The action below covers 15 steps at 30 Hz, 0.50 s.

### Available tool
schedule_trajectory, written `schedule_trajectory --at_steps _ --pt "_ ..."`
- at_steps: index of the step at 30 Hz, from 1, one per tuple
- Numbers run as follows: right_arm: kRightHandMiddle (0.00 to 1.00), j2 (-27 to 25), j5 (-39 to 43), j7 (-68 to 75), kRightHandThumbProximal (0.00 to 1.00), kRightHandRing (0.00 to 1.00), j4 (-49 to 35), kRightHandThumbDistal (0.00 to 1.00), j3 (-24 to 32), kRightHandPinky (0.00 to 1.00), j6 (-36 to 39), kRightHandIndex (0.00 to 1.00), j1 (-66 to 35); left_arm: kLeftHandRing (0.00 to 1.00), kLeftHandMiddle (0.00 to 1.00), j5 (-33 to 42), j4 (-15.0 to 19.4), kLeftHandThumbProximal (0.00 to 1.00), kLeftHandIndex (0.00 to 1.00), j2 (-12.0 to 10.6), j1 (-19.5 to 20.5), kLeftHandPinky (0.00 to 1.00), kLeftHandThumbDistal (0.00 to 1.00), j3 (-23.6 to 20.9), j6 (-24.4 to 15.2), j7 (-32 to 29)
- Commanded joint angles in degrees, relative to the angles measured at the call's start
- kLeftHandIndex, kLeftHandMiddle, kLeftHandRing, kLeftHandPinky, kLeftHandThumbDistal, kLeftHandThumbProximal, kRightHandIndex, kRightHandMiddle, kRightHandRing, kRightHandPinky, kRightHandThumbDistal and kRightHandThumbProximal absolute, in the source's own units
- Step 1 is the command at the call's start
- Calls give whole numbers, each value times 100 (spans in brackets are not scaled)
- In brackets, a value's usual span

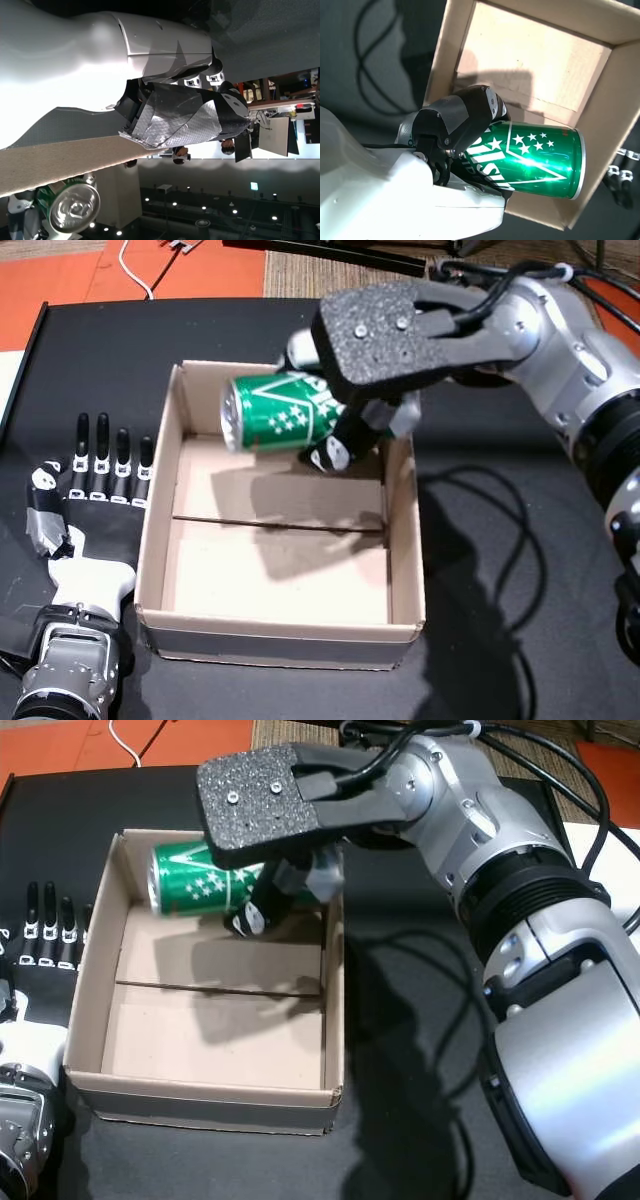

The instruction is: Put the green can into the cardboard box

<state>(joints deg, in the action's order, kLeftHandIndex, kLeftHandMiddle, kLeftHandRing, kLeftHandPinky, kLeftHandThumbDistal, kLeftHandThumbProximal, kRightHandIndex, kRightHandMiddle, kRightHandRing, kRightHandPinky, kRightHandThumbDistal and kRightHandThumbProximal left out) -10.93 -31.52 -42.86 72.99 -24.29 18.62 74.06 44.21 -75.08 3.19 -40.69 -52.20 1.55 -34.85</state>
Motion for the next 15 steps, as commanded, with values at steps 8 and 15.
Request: schedule_trajectory --at_steps 8,15 --pt "10 251 237 -30 0 22 56 12 95 37 4 6 -362 57 45 4 -135 82 46 -157 330 68 0 -10 -54 73" --pt "13 189 300 132 6 23 16 12 132 41 75 10 -426 57 46 35 -139 80 45 -166 342 68 1 -34 2 78"
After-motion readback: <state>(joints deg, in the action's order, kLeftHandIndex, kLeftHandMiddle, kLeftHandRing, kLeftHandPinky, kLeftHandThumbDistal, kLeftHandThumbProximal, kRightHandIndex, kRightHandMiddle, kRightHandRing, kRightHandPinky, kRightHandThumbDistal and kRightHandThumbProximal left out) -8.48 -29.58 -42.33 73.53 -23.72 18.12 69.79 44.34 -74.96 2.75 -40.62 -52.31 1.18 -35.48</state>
